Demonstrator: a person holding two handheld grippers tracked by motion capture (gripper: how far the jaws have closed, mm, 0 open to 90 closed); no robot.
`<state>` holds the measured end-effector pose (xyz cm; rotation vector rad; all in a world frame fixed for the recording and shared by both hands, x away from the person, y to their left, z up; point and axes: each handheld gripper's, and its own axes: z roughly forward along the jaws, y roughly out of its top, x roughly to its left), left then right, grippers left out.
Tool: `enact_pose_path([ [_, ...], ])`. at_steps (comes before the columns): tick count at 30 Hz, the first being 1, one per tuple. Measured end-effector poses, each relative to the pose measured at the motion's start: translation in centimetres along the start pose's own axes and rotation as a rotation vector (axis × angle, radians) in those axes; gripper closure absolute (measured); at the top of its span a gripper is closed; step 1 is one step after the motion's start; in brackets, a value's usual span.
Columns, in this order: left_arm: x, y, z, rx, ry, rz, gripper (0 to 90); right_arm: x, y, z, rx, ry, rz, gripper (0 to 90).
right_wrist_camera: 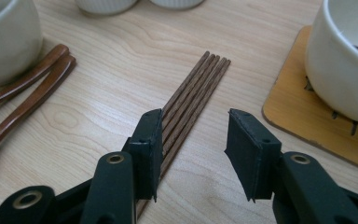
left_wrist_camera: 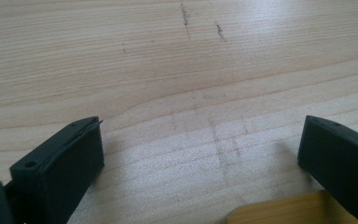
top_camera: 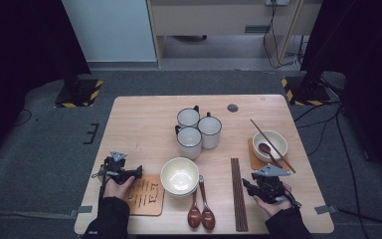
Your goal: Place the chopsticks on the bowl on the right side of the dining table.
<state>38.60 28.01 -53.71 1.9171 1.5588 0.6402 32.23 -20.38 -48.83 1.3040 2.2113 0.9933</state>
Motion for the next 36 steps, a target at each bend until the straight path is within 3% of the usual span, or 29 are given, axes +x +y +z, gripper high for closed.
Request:
enact_pose_path([
  [12, 0.0, 0.0, 0.0, 0.000, 0.000, 0.000, 0.0, 0.5, -0.5, 1.4, 0.080, 0.003, -0.021, 60.9],
  [36, 0.0, 0.0, 0.0, 0.000, 0.000, 0.000, 0.0, 0.6, -0.9, 2.9, 0.171, 0.024, -0.043, 69.2],
])
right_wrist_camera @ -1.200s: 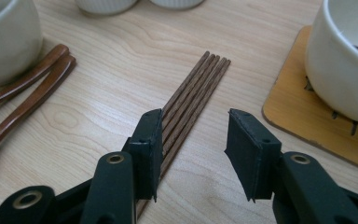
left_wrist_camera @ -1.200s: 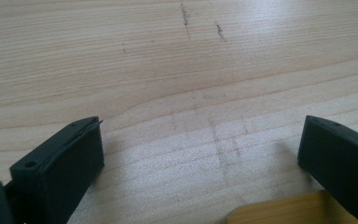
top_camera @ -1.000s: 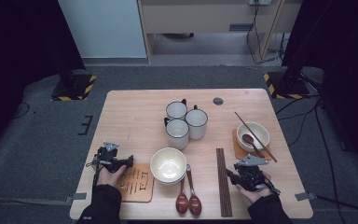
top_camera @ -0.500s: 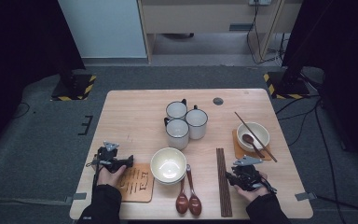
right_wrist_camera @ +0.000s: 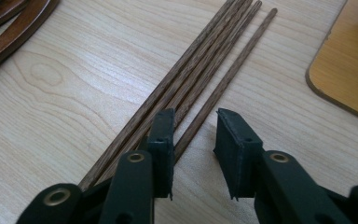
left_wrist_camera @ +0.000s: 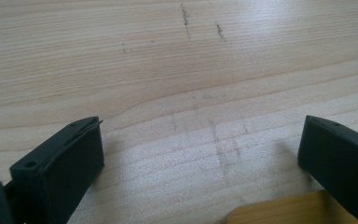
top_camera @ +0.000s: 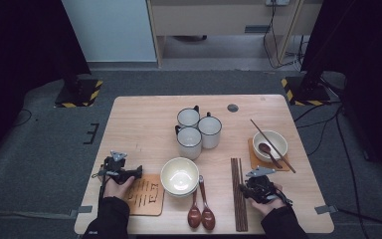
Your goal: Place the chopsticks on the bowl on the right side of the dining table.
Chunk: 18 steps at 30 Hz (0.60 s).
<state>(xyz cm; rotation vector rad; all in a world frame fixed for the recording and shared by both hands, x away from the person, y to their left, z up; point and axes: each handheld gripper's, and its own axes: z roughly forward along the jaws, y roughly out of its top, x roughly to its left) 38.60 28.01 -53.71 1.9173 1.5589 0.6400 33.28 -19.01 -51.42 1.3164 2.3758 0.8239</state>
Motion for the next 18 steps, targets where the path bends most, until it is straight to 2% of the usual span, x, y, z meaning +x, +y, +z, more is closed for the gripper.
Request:
enact_pose_path([
  [6, 0.00, 0.00, 0.00, 0.000, 0.000, 0.000, 0.0, -0.22, -0.03, 0.05, 0.014, -0.007, 0.004, 76.2],
  [18, 0.00, 0.00, 0.00, 0.000, 0.000, 0.000, 0.0, -0.63, -0.10, -0.11, 0.017, -0.025, 0.014, 80.3],
])
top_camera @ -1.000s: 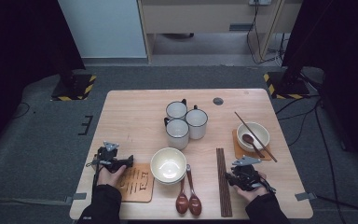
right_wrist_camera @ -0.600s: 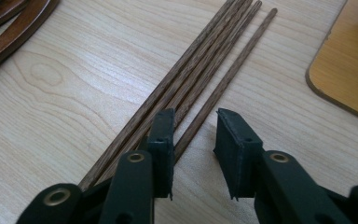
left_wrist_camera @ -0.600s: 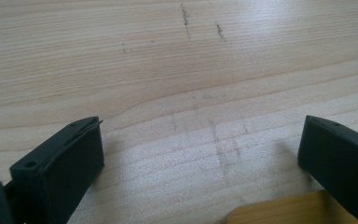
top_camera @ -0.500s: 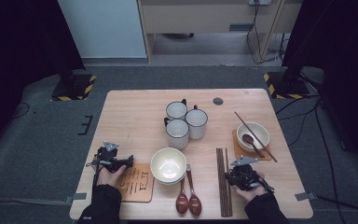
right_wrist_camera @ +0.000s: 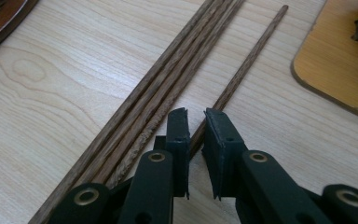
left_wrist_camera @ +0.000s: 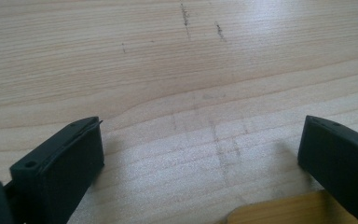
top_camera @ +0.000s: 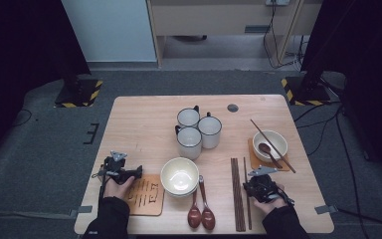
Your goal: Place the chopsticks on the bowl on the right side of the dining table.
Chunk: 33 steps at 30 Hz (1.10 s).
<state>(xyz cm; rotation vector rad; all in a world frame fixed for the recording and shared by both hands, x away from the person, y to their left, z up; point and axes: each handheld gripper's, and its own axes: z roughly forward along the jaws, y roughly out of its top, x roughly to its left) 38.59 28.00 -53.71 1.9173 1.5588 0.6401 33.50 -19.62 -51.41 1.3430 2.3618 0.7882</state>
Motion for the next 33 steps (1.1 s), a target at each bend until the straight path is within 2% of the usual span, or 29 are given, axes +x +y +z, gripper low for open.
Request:
enact_pose_path([
  [25, 0.0, 0.0, 0.0, 0.000, 0.000, 0.000, 0.0, -1.7, -0.1, -0.3, 0.025, -0.051, 0.050, 84.7],
  [33, 0.0, 0.0, 0.0, 0.000, 0.000, 0.000, 0.0, -2.1, 0.2, -0.1, 0.023, -0.063, 0.043, 84.8],
])
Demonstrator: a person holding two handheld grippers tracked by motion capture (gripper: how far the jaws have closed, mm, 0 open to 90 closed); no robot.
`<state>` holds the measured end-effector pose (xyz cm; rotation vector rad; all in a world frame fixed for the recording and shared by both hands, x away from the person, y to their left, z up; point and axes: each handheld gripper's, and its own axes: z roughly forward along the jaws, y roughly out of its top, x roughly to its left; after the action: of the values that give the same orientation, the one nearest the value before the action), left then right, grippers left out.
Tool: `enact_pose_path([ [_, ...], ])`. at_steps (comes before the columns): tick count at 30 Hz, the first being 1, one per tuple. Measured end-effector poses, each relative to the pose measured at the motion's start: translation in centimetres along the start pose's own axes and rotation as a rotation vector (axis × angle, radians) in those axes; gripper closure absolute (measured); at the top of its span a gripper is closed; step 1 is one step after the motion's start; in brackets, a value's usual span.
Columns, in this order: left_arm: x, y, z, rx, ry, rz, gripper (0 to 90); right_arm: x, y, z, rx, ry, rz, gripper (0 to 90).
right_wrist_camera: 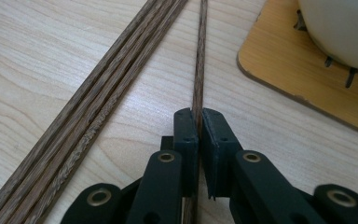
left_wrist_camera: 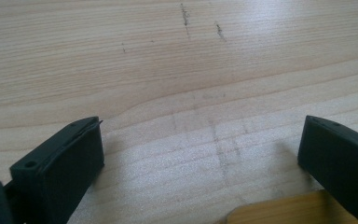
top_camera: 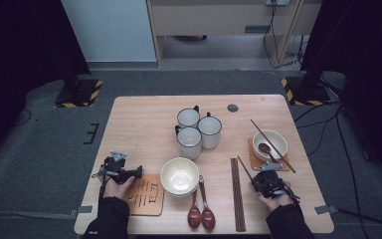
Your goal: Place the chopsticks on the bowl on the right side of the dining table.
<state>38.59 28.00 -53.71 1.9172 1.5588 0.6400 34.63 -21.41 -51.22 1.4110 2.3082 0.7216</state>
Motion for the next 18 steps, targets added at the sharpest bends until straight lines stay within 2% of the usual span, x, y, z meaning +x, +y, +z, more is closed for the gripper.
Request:
enact_pose_path([
  [13, 0.00, 0.00, 0.00, 0.000, 0.000, 0.000, 0.0, -0.09, 0.30, 0.29, -0.011, -0.001, -0.004, 84.5],
  [18, 0.00, 0.00, 0.00, 0.000, 0.000, 0.000, 0.0, -0.14, 0.27, 0.21, -0.018, -0.005, -0.004, 79.8],
])
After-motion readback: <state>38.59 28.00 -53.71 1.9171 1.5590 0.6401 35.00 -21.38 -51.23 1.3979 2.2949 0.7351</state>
